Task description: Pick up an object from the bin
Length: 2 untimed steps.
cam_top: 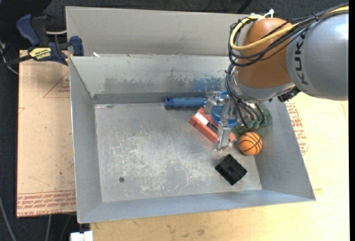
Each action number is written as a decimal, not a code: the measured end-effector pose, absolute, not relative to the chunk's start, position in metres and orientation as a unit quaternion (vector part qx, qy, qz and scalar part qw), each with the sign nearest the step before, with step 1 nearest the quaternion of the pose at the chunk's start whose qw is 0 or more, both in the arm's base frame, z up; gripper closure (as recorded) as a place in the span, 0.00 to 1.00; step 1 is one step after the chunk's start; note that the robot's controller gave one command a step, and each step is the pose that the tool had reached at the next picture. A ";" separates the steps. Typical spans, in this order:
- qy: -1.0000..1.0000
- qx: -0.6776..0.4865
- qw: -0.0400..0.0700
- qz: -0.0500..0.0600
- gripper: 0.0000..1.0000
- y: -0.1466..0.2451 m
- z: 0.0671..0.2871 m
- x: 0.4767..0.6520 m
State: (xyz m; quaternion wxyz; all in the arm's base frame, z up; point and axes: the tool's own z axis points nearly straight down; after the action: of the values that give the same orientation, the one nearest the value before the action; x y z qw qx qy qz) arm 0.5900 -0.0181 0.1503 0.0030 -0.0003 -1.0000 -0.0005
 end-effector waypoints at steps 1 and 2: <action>-1.000 0.000 -0.001 0.000 0.00 -0.018 0.155 0.592; -1.000 0.022 -0.001 -0.001 0.00 -0.035 0.132 0.603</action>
Offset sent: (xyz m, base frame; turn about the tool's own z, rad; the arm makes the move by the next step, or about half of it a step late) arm 0.0199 -0.0333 -0.0404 -0.0774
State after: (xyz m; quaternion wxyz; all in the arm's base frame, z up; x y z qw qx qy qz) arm 0.6030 -0.0346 0.1324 -0.0011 0.0215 -0.9998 -0.0011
